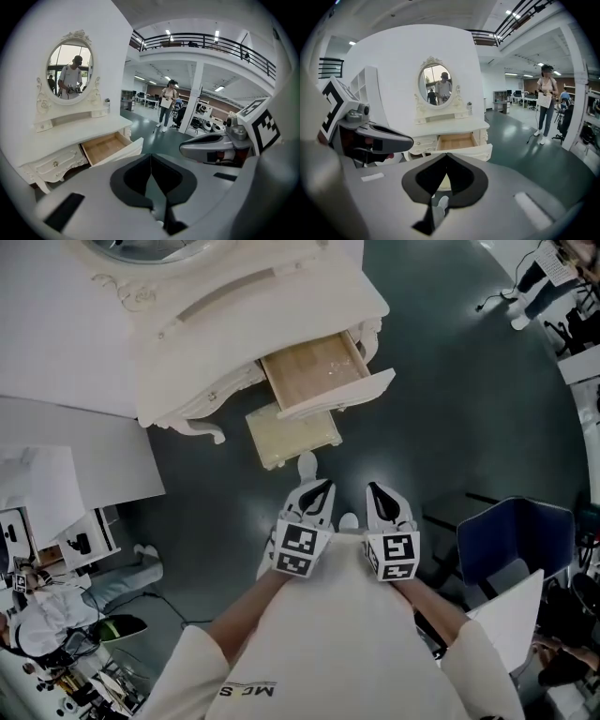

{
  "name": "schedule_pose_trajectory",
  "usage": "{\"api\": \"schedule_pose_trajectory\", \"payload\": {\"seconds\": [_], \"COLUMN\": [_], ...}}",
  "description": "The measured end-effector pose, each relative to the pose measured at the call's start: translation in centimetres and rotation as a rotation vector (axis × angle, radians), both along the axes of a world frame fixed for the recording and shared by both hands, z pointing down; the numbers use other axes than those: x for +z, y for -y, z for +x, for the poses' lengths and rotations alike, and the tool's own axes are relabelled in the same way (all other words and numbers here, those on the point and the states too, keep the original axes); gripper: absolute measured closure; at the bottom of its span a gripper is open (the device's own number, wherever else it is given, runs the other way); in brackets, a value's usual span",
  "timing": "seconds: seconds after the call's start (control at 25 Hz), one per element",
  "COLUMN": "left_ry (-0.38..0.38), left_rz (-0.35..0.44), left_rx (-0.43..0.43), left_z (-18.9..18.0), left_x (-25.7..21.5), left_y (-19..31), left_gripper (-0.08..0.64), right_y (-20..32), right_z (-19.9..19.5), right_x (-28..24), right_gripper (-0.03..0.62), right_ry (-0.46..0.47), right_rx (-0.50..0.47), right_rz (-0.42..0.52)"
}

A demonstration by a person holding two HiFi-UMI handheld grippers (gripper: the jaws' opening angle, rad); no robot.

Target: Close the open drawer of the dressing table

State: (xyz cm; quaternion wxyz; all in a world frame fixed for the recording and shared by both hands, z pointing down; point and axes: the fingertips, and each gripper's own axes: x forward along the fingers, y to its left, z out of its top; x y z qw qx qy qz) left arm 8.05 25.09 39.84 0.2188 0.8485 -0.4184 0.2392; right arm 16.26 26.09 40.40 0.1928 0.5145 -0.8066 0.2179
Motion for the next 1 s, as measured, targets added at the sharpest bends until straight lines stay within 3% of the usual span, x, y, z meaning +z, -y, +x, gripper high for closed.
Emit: {"api": "schedule_pose_trajectory", "payload": {"seconds": [0.28, 0.52, 0.8, 1.0], "left_ry": [-0.039, -0.065, -0.097, -0.080], "left_rz": [-0.003, 0.003, -0.030, -0.057], "left_rx": [0.016, 0.099, 0.167, 0.233], "left_z": [-4.5, -6.5, -7.1, -5.7], "left_x": [-1.1, -1.9, -1.1, 0.2], "left_y": [7.6, 12.7, 16.4, 17.3], "left_gripper": [0.551, 0.551, 0.551, 0.551], "right_y": [6.6, 11.5, 14.8, 15.1], "right_z": [-3.9, -6.8, -7.5, -6.8], "right_x": [-1.0, -2.1, -1.3, -0.6], "right_gripper": [0.591, 0.591, 0.591, 0.591], "right_ry": [-0.038, -0.062, -0.073, -0.117], "right_rx": [0.020, 0.058, 0.125, 0.081], "right_rz": [0.002, 0.017, -0.013, -0.016]}}
